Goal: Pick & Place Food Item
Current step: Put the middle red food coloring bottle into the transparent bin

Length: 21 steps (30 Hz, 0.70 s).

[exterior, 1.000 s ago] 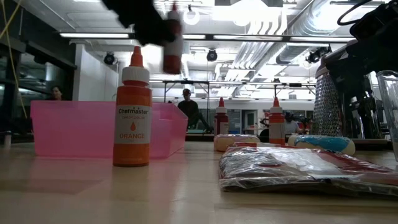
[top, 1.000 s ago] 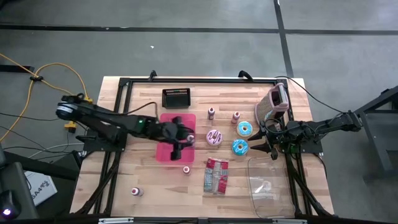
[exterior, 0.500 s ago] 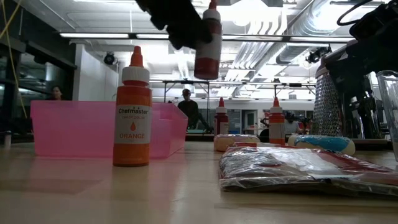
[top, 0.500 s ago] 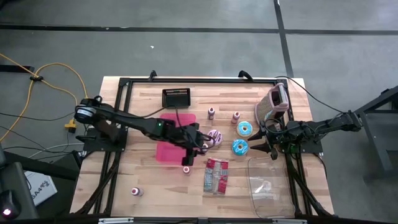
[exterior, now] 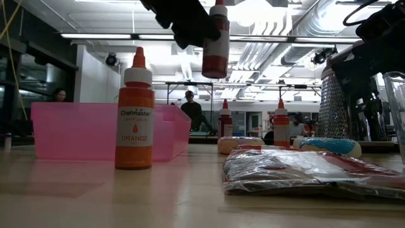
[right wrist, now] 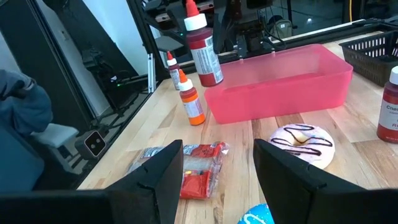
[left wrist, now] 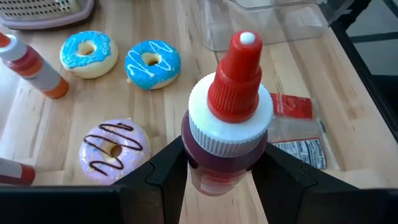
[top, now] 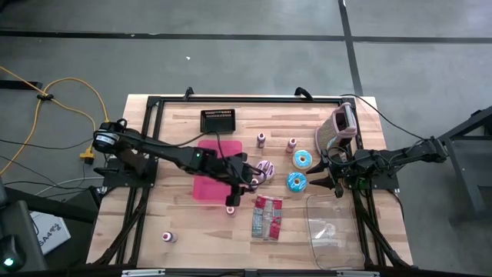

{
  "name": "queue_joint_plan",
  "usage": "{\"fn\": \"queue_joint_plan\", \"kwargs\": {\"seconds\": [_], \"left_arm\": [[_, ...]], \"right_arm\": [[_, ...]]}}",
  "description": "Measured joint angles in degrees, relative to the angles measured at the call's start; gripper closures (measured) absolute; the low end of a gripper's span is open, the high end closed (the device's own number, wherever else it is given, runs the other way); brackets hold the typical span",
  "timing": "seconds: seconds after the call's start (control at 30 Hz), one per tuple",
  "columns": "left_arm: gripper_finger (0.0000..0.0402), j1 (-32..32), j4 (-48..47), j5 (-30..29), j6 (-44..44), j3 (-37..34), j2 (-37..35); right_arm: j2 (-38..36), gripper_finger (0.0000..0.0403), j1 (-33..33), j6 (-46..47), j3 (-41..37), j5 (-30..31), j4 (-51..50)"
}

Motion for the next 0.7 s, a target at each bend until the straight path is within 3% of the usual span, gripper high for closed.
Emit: {"fn": "queue_joint_plan", "kwargs": {"seconds": [0.57,0.7], "left_arm": [[0.0246,0.0,1.0,0.0,-0.8,0.0,0.0],[0.0246,0.0,1.0,0.0,-1.0,-0.1,0.0]], "right_arm": [[0.0,0.022,0.0,0.9,0.0,0.7,3.1],[0.0,0.022,0.0,2.5,0.0,6.0,6.0]]}}
